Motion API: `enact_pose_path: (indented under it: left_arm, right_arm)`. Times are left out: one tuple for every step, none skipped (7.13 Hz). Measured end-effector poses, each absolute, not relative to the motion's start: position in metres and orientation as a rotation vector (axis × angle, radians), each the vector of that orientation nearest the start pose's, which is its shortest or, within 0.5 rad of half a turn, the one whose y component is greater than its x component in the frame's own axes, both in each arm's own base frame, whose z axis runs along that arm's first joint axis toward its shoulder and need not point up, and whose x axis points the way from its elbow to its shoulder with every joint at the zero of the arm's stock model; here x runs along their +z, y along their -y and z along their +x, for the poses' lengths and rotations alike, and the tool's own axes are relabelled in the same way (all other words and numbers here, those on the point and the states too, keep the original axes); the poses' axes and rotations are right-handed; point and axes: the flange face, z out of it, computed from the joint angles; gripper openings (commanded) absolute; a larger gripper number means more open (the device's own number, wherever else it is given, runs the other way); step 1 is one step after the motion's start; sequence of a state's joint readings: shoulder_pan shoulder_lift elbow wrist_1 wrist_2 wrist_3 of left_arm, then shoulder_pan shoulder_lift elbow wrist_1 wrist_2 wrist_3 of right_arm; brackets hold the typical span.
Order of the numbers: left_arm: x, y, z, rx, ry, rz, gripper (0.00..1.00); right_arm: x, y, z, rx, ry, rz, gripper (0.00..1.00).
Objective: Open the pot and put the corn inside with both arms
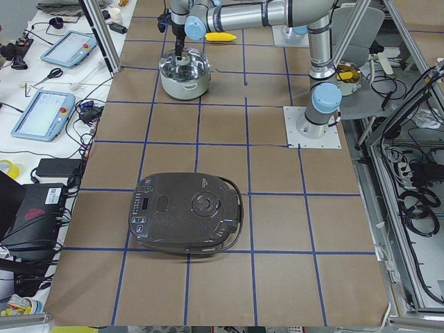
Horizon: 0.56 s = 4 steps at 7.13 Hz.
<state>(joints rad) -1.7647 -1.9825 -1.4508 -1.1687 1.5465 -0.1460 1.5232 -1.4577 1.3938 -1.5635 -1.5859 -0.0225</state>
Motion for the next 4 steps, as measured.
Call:
enact_pose_path:
  left_arm:
    - [0.345,0.6171,-0.2599,-0.149,-3.179,0.073,0.94]
    - [0.3421,0.6168,-0.2601,-0.137,-3.179,0.072,0.81]
    - [0.3413,0.6163,-0.26,-0.129,-3.178,0.076,0.33]
    - [0.3409,0.6159,-0.2603,-0.125,-3.178,0.074,0.3]
  right_arm:
    - [0.5103,0.5549,0.1057,-0.075,-3.155,0.044,1.0]
    - [0.5076,0.5577,0.1055,-0.068,-3.156,0.052,1.0]
    - [0.5054,0.5589,0.1059,-0.063,-3.154,0.056,1.0]
    - [0.5039,0.5585,0.1067,-0.058,-3.152,0.051,1.0]
